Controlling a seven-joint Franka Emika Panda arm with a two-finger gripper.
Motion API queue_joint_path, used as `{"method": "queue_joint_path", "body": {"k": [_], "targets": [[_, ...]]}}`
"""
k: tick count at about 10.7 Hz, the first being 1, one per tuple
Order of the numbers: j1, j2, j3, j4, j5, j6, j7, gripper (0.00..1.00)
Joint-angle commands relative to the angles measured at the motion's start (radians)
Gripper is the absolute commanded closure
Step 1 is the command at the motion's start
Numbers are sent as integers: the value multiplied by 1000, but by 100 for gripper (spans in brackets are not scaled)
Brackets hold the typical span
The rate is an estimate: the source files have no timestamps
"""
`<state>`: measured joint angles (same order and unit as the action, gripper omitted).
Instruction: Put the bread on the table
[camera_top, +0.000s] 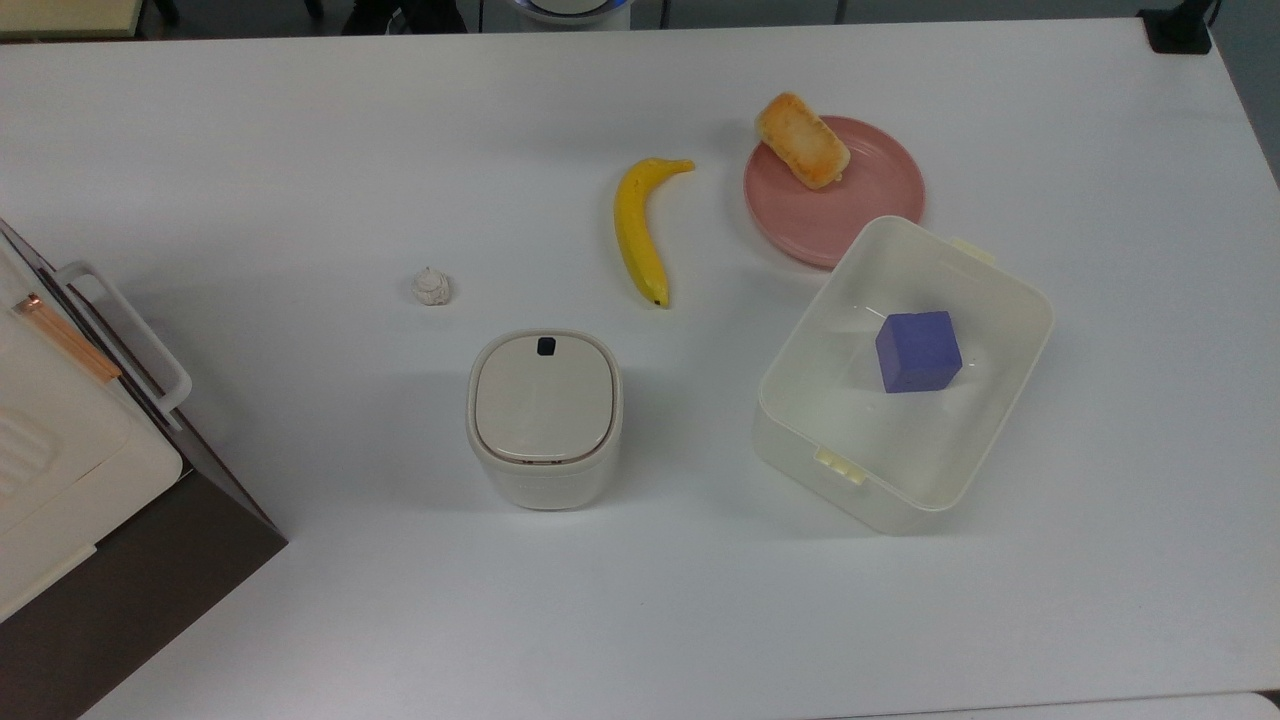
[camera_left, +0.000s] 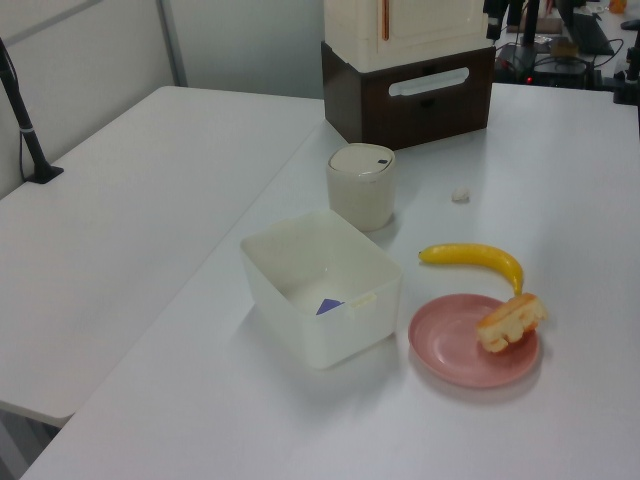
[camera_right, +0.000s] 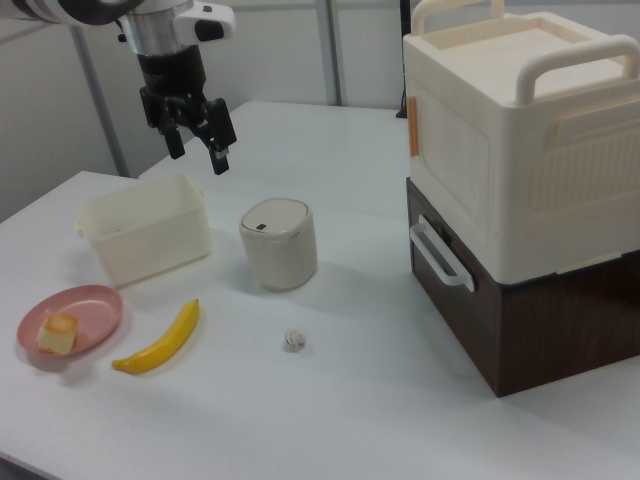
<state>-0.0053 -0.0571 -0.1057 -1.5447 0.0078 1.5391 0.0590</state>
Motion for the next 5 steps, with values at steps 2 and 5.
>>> {"method": "queue_joint_path", "body": {"k": [2, 5], "targets": [[19, 14, 174, -101, -93, -11, -19, 0], [21, 78, 335, -161, -123, -10, -7, 0]]}}
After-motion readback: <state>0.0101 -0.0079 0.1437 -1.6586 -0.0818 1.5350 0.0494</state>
